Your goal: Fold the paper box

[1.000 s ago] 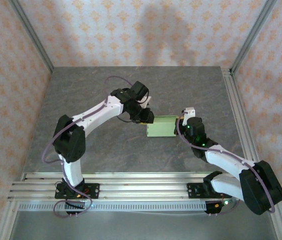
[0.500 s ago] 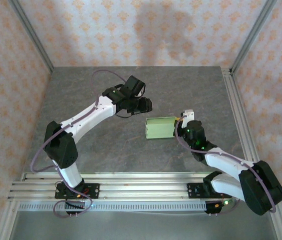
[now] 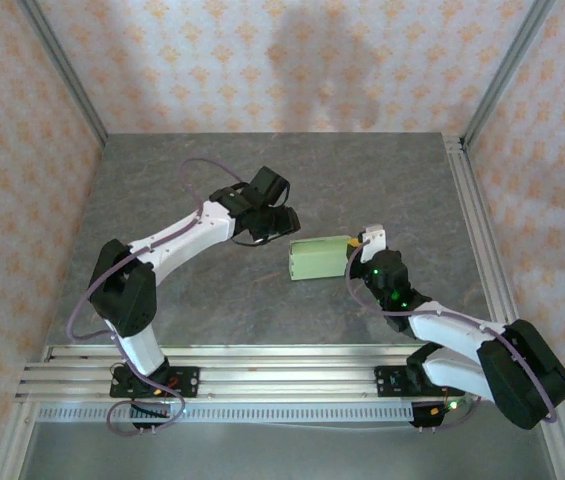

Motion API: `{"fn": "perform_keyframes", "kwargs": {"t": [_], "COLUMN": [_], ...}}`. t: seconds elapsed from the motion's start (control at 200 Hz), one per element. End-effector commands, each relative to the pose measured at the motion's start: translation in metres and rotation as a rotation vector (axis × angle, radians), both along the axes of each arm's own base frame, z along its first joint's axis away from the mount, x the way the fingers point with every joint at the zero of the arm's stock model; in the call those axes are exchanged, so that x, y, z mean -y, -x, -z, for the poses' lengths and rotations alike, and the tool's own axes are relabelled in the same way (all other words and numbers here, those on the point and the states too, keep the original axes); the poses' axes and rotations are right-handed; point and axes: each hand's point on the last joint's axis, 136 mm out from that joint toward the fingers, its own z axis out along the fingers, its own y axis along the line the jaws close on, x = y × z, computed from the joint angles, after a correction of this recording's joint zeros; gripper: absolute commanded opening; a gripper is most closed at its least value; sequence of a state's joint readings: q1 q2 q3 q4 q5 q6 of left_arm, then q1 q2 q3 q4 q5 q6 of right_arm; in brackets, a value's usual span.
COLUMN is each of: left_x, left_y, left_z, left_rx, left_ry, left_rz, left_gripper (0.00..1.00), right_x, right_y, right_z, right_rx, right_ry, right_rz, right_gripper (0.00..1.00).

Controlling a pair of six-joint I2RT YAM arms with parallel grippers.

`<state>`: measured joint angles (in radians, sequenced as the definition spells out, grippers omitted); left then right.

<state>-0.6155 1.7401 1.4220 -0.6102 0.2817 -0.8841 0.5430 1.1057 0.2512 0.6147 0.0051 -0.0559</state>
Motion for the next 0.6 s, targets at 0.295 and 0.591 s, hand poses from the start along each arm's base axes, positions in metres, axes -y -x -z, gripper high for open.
{"fn": "perform_keyframes", "kwargs": {"t": [0.295, 0.591], "left_x": [0.005, -0.002], "left_y": [0.025, 0.026], "left_z": [0.030, 0.030], "left_rx": [-0.063, 0.005], "left_ry": [0.060, 0.033], "left_rz": [-0.060, -0.089], "left_gripper": [0.45, 0.46], "right_x": [0.006, 0.007], "right_y": [0.008, 0.011], "right_z": [0.010, 0.013], "right_rx": [-0.013, -0.016], "right_ry": [0.007, 0.004], "right_rz": [0.015, 0.016], "right_gripper": [0.00, 0.00]}}
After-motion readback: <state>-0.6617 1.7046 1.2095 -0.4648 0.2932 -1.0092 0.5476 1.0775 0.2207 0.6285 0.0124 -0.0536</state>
